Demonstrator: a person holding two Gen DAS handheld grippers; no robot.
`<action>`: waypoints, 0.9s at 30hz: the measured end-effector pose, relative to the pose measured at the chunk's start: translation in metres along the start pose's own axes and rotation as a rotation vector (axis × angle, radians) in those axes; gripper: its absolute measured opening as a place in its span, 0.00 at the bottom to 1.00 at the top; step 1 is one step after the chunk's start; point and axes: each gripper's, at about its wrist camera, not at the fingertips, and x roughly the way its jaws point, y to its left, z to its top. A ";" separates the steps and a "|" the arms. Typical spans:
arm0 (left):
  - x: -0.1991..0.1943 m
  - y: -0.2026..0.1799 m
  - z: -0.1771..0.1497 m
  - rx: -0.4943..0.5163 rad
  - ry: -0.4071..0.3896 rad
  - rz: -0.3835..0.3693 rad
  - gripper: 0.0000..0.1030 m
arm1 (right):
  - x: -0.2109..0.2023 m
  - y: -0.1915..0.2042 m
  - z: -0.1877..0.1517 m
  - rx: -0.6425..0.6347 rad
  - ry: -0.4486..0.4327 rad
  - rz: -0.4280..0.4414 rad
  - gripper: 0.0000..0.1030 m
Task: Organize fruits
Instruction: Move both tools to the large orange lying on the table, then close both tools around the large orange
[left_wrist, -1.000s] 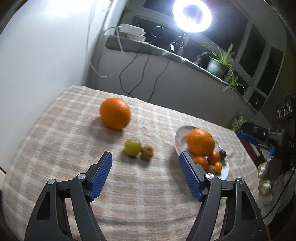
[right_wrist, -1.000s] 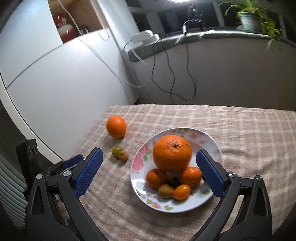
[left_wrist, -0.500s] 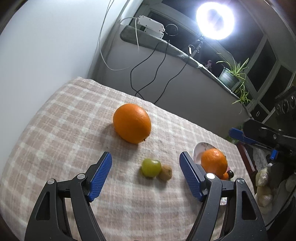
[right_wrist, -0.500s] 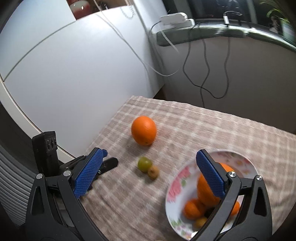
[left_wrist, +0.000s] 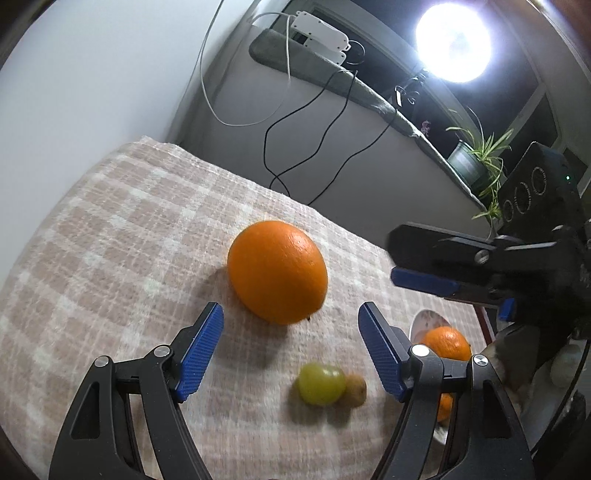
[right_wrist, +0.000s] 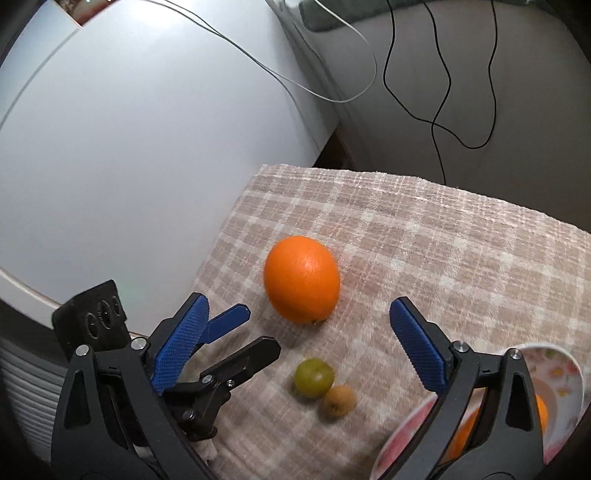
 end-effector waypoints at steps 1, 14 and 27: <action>0.002 0.001 0.001 -0.005 -0.001 -0.004 0.73 | 0.005 0.000 0.002 -0.003 0.006 -0.008 0.97; 0.017 0.007 0.007 -0.014 0.007 -0.015 0.73 | 0.044 0.000 0.017 -0.013 0.075 -0.021 0.89; 0.027 0.017 0.011 -0.044 0.032 -0.017 0.73 | 0.073 0.004 0.020 0.001 0.134 -0.030 0.77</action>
